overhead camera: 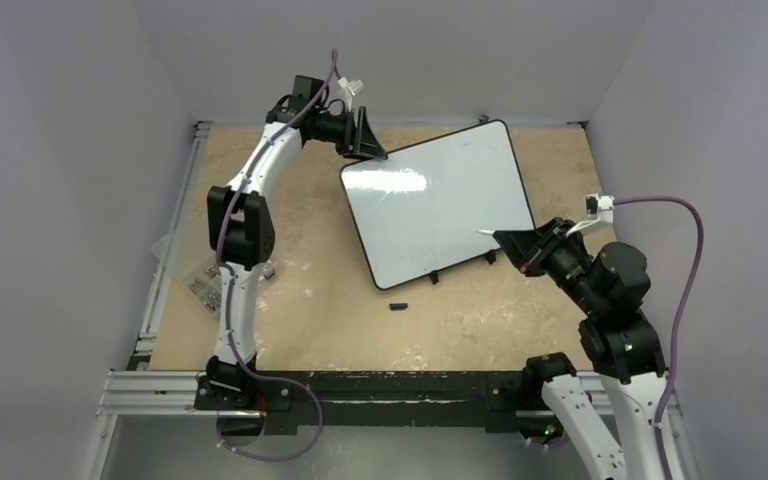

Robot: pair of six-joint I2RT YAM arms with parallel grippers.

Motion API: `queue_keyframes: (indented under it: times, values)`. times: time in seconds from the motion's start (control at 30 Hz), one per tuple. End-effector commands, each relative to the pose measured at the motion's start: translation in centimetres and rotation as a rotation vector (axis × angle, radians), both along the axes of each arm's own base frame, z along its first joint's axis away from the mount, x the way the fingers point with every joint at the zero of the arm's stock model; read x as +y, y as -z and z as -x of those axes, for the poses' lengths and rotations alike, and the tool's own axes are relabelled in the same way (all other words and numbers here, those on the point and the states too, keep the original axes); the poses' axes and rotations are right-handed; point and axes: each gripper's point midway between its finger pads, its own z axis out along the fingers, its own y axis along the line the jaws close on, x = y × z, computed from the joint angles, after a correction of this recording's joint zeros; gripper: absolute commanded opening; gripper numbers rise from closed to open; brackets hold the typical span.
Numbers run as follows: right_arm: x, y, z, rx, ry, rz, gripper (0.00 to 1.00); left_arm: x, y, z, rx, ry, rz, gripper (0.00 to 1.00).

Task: Write a sentence on the whiteboard
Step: Hold the whiteboard on the whiteboard stand.

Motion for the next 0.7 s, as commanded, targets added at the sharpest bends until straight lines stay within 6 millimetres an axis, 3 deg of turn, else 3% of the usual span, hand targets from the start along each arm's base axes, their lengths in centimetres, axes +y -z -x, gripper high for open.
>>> queue_keyframes:
  times: [0.0,0.33,0.5,0.67]
  values:
    - [0.1,-2.0,0.5,-0.062,-0.017,-0.003,0.00,-0.6,0.2,0.1,-0.007,0.025,0.002,0.53]
    - [0.1,-1.8,0.6,-0.059,-0.021,0.004,0.00,-2.2,0.4,2.1,0.040,0.101,0.031,0.44]
    - [0.1,-1.8,0.7,-0.059,-0.021,0.007,0.00,-2.6,0.9,3.2,0.048,0.137,0.015,0.51]
    - [0.1,-1.6,0.7,-0.055,-0.019,0.009,0.00,-2.8,1.5,3.2,0.060,0.142,0.012,0.45]
